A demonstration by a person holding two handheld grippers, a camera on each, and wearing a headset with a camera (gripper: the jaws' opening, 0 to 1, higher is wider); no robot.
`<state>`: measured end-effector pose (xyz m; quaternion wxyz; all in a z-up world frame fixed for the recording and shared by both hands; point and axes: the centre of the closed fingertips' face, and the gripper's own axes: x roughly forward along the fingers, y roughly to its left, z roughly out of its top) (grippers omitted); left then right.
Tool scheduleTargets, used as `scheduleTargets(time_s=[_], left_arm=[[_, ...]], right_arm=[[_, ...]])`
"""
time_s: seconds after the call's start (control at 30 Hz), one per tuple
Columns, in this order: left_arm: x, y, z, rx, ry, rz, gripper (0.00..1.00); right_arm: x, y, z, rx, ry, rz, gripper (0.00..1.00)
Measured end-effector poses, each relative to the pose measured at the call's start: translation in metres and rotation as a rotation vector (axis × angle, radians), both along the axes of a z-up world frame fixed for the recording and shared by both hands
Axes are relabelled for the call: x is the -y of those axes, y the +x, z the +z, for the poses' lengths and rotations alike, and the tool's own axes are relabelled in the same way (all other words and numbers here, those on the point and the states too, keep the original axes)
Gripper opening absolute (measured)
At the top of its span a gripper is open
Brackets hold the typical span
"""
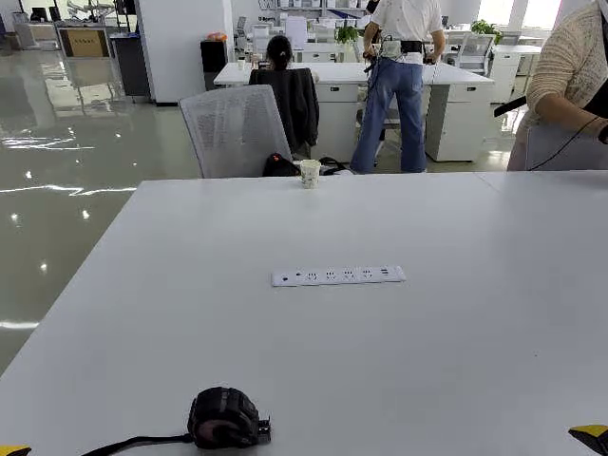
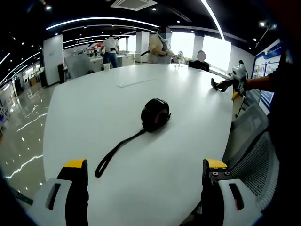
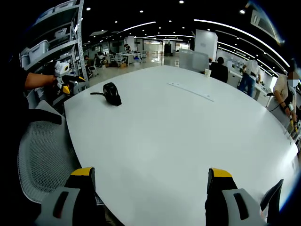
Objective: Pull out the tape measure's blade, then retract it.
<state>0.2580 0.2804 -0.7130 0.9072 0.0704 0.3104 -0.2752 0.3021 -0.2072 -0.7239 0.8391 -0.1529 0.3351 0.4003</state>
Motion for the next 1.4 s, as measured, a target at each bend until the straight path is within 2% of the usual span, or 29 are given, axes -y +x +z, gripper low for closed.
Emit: scheduleTargets(time_s=[0.07, 0.17, 0.33, 0.47, 0.5, 0.57, 0.7, 0.87, 0.97, 1.13, 1.23, 1.4], left_arm=[[-0.001, 0.000, 0.000, 0.000, -0.001, 0.002, 0.99], [-0.001, 0.000, 0.000, 0.001, -0.003, 0.005, 0.99], [0.003, 0.002, 0.000, 0.006, -0.007, 0.009, 0.99], [0.012, 0.006, 0.003, 0.026, 0.011, -0.025, 0.99], [0.014, 0.007, 0.004, 0.030, 0.017, -0.037, 0.99], [0.017, 0.011, 0.008, 0.048, 0.034, -0.061, 0.99], [0.021, 0.022, 0.018, 0.073, 0.036, -0.094, 0.99], [0.026, 0.035, 0.023, 0.077, 0.051, -0.154, 0.99], [0.029, 0.040, 0.023, 0.053, 0.055, -0.193, 0.99], [0.036, 0.043, 0.016, -0.011, 0.051, -0.248, 0.99], [0.038, 0.048, 0.008, -0.027, 0.060, -0.273, 0.99], [0.044, 0.057, -0.004, -0.039, 0.085, -0.317, 0.99]], right_arm=[[0.000, 0.000, -0.003, -0.005, -0.017, 0.005, 0.99], [-0.003, -0.004, -0.004, -0.031, 0.002, 0.015, 0.99], [-0.004, -0.006, -0.003, -0.015, 0.006, 0.033, 0.99], [-0.005, 0.003, 0.005, 0.037, 0.027, 0.053, 0.99], [-0.004, 0.005, 0.006, 0.036, 0.026, 0.049, 0.99], [-0.005, 0.010, 0.008, 0.047, 0.027, 0.051, 0.99], [-0.012, 0.015, 0.010, 0.058, 0.024, 0.082, 0.99], [-0.021, 0.022, 0.016, 0.062, 0.020, 0.109, 0.99], [-0.025, 0.025, 0.018, 0.058, 0.017, 0.124, 0.99], [-0.034, 0.032, 0.016, 0.054, 0.008, 0.147, 0.99], [-0.039, 0.037, 0.015, 0.055, 0.008, 0.155, 0.99], [-0.048, 0.039, 0.000, 0.022, 0.021, 0.182, 0.99]])
